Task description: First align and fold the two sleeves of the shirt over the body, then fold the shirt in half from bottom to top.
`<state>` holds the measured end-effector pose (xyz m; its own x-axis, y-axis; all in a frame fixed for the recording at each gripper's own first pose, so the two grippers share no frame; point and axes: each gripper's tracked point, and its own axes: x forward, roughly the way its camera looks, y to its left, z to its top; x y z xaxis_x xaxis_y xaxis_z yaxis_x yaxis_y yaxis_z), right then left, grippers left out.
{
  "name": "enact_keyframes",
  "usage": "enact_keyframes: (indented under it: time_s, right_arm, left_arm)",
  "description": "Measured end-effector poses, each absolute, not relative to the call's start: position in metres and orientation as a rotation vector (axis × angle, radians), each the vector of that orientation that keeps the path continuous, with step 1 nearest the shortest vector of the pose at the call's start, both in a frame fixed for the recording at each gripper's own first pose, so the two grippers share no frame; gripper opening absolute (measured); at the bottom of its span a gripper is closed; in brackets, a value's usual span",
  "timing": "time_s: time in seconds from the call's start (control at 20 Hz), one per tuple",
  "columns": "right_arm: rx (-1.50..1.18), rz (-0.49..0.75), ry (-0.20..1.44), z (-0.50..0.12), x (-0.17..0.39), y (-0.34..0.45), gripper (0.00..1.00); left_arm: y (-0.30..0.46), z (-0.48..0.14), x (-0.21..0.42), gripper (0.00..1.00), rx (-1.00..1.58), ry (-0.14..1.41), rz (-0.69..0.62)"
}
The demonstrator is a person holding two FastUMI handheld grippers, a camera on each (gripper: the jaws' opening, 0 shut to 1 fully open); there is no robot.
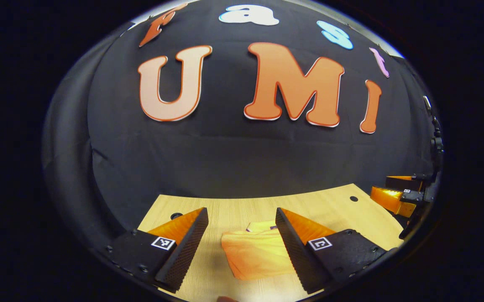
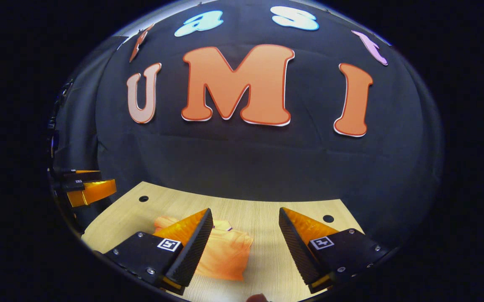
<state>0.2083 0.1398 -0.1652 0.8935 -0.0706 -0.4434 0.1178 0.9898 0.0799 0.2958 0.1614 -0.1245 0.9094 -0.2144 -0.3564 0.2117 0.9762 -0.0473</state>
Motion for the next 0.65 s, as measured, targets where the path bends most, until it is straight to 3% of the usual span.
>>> enact_keyframes:
  time_s: [0.2,0.25,0.3,0.65]
  right_arm:
    - [0.105,-0.105,0.361,-0.119,0.17,0.136,0.96]
    - [0.103,-0.106,0.328,-0.107,0.163,0.137,1.0]
    - [0.1,-0.1,0.299,-0.097,0.154,0.139,0.96]
    - [0.094,-0.026,0.223,-0.068,0.077,0.163,0.95]
  left_arm:
    - [0.144,-0.102,0.233,0.98,-0.04,0.266,-0.238]
    - [0.144,-0.096,0.221,0.98,-0.033,0.247,-0.23]
    - [0.142,-0.092,0.21,0.98,-0.024,0.232,-0.224]
    - [0.135,-0.066,0.117,0.98,-0.031,0.123,-0.208]
